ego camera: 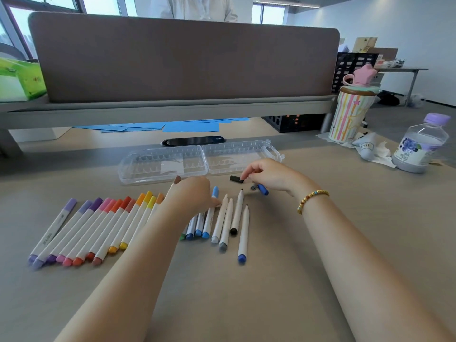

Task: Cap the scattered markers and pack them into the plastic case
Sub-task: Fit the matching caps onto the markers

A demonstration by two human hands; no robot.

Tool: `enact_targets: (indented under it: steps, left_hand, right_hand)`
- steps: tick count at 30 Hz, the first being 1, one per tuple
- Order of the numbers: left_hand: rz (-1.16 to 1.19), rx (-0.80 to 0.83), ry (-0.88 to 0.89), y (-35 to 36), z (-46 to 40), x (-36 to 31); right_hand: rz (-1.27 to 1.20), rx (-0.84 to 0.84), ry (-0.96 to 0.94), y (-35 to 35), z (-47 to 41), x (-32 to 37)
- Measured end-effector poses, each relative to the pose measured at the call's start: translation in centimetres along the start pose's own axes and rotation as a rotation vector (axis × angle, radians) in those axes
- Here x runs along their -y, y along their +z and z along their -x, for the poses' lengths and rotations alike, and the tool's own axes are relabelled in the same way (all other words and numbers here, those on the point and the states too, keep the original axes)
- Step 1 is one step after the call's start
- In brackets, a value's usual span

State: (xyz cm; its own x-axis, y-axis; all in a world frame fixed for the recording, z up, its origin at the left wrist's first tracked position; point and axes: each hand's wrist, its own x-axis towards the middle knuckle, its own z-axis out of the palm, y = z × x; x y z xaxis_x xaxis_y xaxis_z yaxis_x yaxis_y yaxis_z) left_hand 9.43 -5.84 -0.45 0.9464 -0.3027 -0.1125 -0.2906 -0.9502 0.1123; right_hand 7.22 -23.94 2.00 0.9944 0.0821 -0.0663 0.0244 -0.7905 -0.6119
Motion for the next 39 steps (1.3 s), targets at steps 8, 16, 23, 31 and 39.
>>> enact_targets:
  steps: [8,16,23,31,39]
  left_hand:
    - [0.053,0.075,0.103,-0.9,1.2,-1.4]
    - [0.003,0.019,0.093,0.4,1.8,-3.6]
    - [0.128,0.05,0.07,0.3,1.2,-2.9]
    - [0.106,-0.009,0.033,0.5,1.0,-2.5]
    - [0.115,0.09,0.178,-0.7,1.7,-2.8]
  right_hand:
    - [0.079,-0.055,0.124,-1.1,-0.4,-2.0]
    - [0.059,-0.15,0.2,-1.0,-0.8,-3.2]
    - [0.087,-0.014,0.223,-1.1,-0.7,-3.3]
    - [0.199,0.054,0.255,-0.7,-0.8,-3.4]
    - [0.239,0.075,0.283,-1.4,-0.4,-3.9]
